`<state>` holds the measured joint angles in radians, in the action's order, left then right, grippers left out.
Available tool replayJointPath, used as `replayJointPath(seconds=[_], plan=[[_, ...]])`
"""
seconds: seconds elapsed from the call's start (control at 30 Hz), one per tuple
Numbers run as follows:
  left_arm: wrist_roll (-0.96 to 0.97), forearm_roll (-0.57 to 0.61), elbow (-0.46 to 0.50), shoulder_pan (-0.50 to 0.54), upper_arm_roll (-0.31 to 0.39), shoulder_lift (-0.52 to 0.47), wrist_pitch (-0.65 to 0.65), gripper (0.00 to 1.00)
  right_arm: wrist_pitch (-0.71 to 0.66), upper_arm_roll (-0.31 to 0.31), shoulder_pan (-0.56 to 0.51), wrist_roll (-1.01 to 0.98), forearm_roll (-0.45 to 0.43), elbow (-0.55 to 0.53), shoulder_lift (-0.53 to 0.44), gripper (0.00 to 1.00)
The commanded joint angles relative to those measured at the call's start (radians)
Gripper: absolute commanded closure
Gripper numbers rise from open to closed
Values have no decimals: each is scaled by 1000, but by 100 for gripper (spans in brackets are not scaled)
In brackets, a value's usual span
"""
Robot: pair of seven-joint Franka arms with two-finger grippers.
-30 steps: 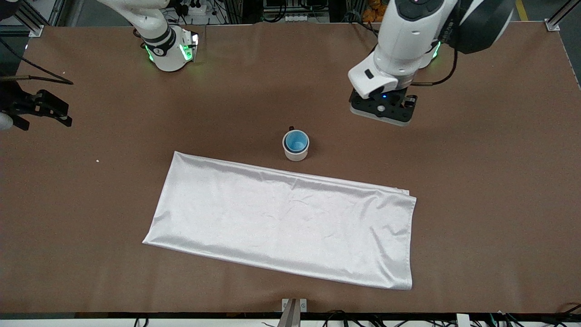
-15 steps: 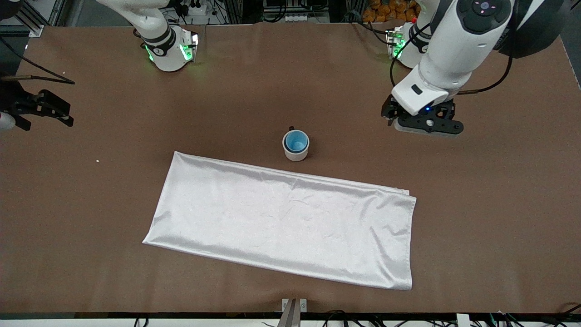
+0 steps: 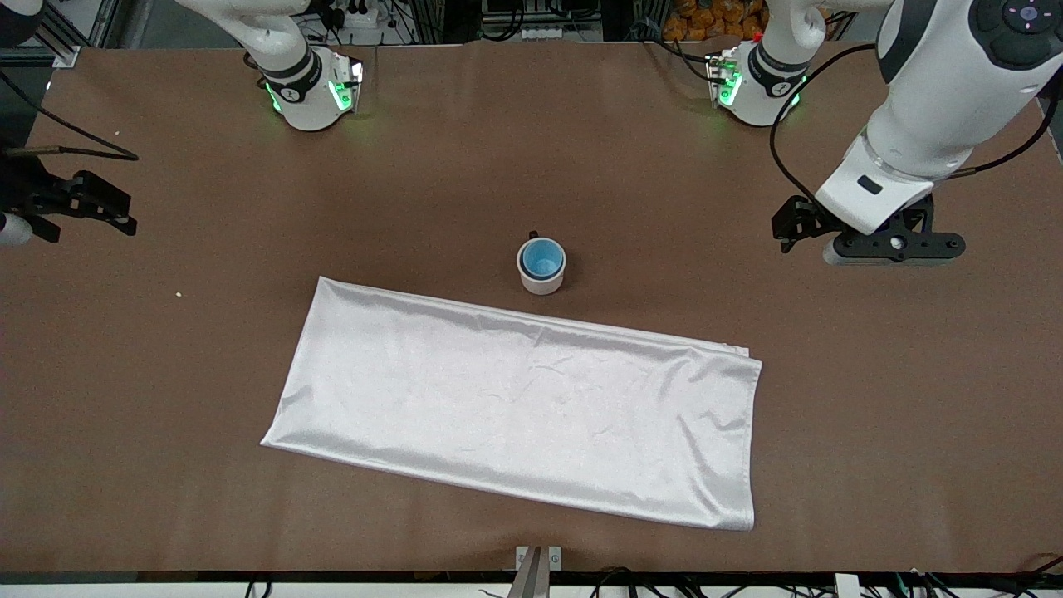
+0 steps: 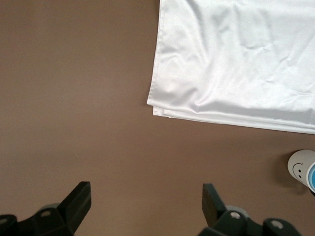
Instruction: Place blue cup into white mug on table
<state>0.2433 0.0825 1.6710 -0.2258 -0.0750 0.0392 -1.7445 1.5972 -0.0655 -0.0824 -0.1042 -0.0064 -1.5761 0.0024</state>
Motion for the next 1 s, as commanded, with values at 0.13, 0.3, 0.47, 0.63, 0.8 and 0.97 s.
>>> replayJointPath(seconds=[0.13, 0.3, 0.47, 0.63, 0.8, 0.97], plan=[[-52, -82, -43, -18, 72, 5, 10, 0, -31, 7, 12, 57, 26, 4, -1, 0], [-50, -86, -45, -18, 73, 7, 10, 0, -42, 7, 15, 72, 32, 5, -1, 0], [-52, -98, -43, -15, 87, 5, 10, 0, -45, 7, 23, 70, 31, 7, -4, 0], [-52, -92, -45, -15, 87, 4, 13, 0, -45, 7, 18, 63, 31, 7, -1, 0], [-59, -90, -45, -9, 87, 2, 19, 0, -45, 7, 16, 61, 31, 7, -1, 0], [-65, -86, -45, -7, 87, 2, 19, 0, -43, 7, 15, 61, 31, 8, -1, 0]])
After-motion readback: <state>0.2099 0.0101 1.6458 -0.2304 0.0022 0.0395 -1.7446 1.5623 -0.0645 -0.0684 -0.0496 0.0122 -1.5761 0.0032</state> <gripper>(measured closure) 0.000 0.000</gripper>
